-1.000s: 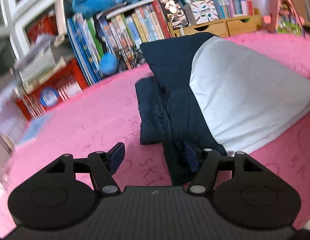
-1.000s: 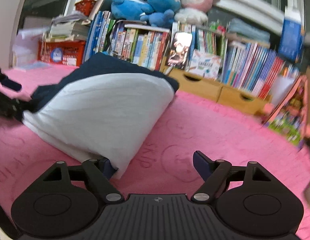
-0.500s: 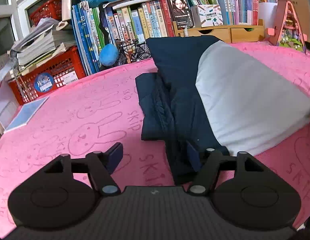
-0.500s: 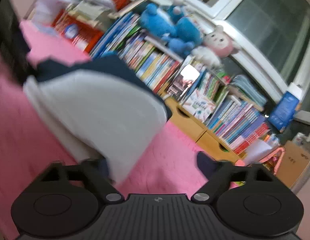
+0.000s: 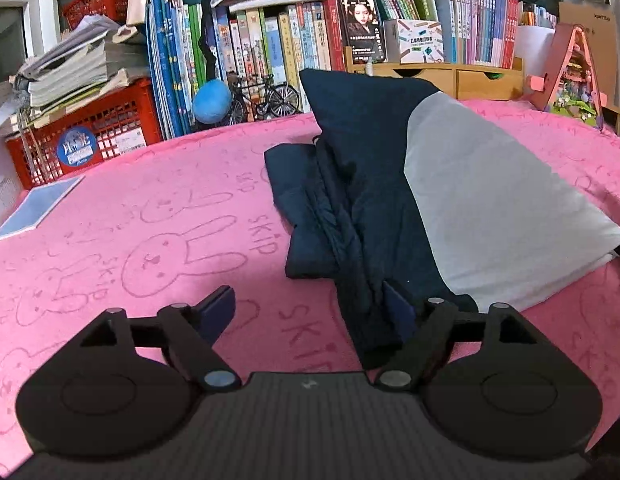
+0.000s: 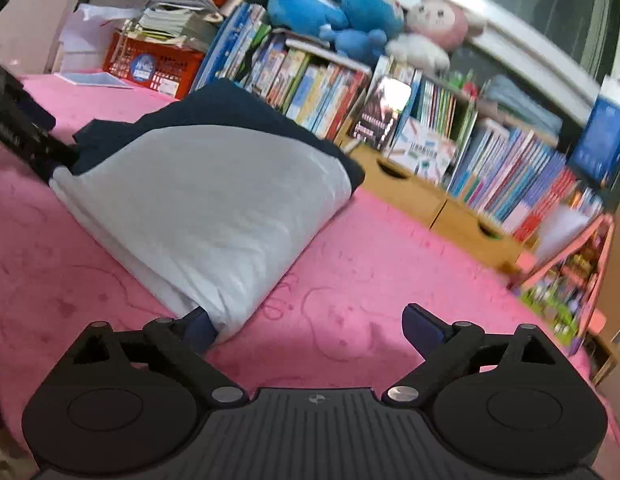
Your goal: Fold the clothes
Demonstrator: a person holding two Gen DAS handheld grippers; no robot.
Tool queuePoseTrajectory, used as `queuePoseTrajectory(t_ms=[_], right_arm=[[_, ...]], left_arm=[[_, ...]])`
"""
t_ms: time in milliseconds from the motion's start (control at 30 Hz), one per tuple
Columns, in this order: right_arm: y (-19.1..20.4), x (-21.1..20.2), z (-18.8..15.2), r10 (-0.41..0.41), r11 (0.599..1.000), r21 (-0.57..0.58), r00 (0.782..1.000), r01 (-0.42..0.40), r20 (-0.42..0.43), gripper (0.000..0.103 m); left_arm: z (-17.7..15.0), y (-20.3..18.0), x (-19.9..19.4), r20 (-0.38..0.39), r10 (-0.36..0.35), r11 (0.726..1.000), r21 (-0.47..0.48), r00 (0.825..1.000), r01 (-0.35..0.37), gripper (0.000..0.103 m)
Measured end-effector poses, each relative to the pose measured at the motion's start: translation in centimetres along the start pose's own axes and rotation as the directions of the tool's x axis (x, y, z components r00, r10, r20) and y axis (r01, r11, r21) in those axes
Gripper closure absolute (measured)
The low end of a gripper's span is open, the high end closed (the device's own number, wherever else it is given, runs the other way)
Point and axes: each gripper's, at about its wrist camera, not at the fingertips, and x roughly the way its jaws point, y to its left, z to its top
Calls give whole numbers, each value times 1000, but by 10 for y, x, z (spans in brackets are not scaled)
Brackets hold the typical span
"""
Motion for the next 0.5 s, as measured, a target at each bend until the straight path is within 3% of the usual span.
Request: queuePoseTrajectory(t_ms=[100,200,333,367,467,500], right_arm=[[-18,-11,7,119,992,36,993,-118,-11,9],[-53,-33,11,285,940,185,958,-287,38,9],[-90,-33,40,340,858,356,929,-370,144,9],[-92,-24,51,337,854,366,929,-369,149,16],[-82,22,91,361,873,311,926,-376,106,54],[-74,41,104,373,879,288,924,-380,79,60]], left_arm=[[-2,3,-1,7,-1,1000,-12,1000,1,21],[-4,5,-1,16,-9,999,-30,1000,10,21],[-7,3,-2,36,-6,1000,-30,999,7,21],[-8,3,-2,41,-8,999,-32,999,10,21],[-10,7,-2,46,-26,998,-52,999,29,21],[-10,9,-1,45,-36,997,-61,998,39,21]])
